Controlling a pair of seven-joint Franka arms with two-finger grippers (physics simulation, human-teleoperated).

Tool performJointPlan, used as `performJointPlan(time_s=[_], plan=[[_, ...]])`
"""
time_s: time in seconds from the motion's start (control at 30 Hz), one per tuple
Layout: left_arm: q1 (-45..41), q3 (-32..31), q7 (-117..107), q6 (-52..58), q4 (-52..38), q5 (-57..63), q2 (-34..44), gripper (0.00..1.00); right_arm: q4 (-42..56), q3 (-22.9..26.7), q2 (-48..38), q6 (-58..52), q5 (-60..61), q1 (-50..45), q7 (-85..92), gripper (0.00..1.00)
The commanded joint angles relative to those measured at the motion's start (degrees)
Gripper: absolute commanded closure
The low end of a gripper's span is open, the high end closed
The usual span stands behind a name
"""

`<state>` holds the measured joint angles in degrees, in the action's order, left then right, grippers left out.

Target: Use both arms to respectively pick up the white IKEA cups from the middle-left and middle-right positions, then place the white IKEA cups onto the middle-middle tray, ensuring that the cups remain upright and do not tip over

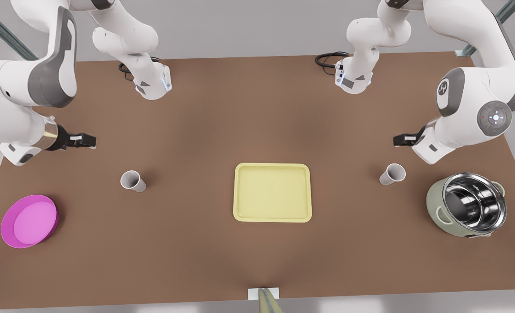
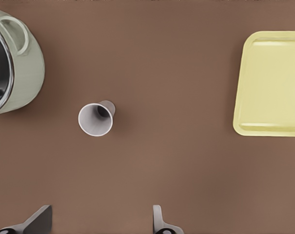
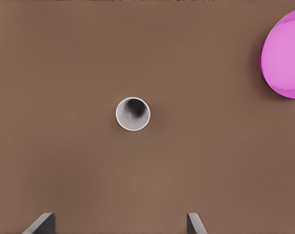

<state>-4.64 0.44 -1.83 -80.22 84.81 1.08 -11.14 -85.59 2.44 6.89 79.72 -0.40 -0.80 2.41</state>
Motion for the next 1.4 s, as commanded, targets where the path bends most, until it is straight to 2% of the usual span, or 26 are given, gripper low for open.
performJointPlan(time_s=[0.0,0.1,0.13,0.2,0.23,0.33,0.4,0.47,0.57,0.63,0.77,0.83,0.87,0.93,0.97,1.0,1.03,1.13,1.27,1.33,1.37], plan=[[0.0,0.0,-0.5,-2.5,0.0,0.0,0.1,0.0,0.0,0.0,0.1,2.7,0.1,0.3,1.3,0.0],[0.0,0.3,-0.5,-2.8,0.0,0.0,-0.3,0.0,-1.1,0.1,1.3,2.5,0.4,0.5,2.4,0.0],[0.2,2.2,-0.5,-6.2,1.0,0.0,-3.0,0.0,-2.0,0.1,4.4,3.8,-0.8,0.0,2.5,0.0],[4.4,3.6,3.7,-19.4,4.5,0.0,-9.3,0.0,-2.6,0.1,9.6,10.5,-0.8,0.6,7.5,0.0],[5.6,3.6,5.4,-27.5,9.3,-0.1,-10.0,0.0,-6.2,0.1,10.3,16.2,-0.7,0.6,7.6,0.0],[7.0,4.6,5.4,-37.8,14.3,-0.3,-12.0,0.0,-15.2,0.1,8.4,26.3,-0.1,0.6,7.6,0.0],[7.4,4.6,5.5,-40.3,18.9,-0.3,-11.8,0.0,-22.2,0.0,6.1,32.0,0.2,0.7,7.5,0.0],[8.2,5.5,5.5,-41.4,21.4,-0.3,-11.6,0.0,-24.0,0.0,8.3,37.3,0.7,1.1,7.6,0.0],[8.4,6.4,5.5,-42.9,25.7,-0.3,-11.6,0.0,-24.8,0.1,10.8,37.7,2.8,2.8,7.7,0.0],[8.5,6.6,5.5,-42.9,27.5,-0.3,-11.7,0.0,-23.0,0.0,15.4,39.5,4.0,3.4,7.7,0.0],[8.5,6.6,5.3,-43.8,29.1,-0.6,-13.4,0.0,-23.1,0.0,16.8,41.3,5.5,3.3,7.6,0.0],[8.5,6.6,5.4,-47.6,32.0,-2.5,-13.7,0.0,-24.3,0.0,16.8,42.4,5.5,3.3,7.7,0.0],[8.5,6.6,5.3,-47.9,31.9,-2.6,-13.9,0.04,-25.4,0.0,16.5,43.4,5.5,3.3,7.7,0.0],[8.4,6.6,5.3,-48.4,31.8,-2.7,-13.9,0.34,-26.2,0.0,16.3,43.9,5.5,3.4,7.7,0.0],[8.2,6.5,5.3,-48.7,31.8,-2.9,-13.9,0.4,-26.8,0.0,16.0,43.9,5.5,3.4,7.8,0.0],[8.2,6.5,5.3,-48.7,31.8,-2.9,-13.8,0.52,-27.1,0.0,16.0,43.9,5.5,3.4,7.8,0.0],[8.1,6.4,5.3,-48.7,31.8,-2.9,-13.6,0.56,-27.3,0.0,15.8,43.9,5.5,3.4,7.8,0.0],[8.1,5.4,5.3,-48.7,31.7,-3.0,-12.9,0.78,-27.7,0.0,15.9,43.9,5.5,4.0,9.0,0.0],[8.0,3.9,5.0,-48.7,31.4,-2.9,-12.4,0.79,-28.1,0.0,17.0,44.1,5.5,4.5,9.4,0.0],[6.1,-1.6,-4.5,-46.3,26.8,-2.4,-11.9,0.79,-28.1,0.0,18.2,44.5,5.4,4.5,9.5,0.0],[5.2,-4.3,-11.6,-40.0,18.7,-2.2,-13.5,0.79,-28.1,0.0,18.5,44.7,5.5,4.6,10.3,0.0]])
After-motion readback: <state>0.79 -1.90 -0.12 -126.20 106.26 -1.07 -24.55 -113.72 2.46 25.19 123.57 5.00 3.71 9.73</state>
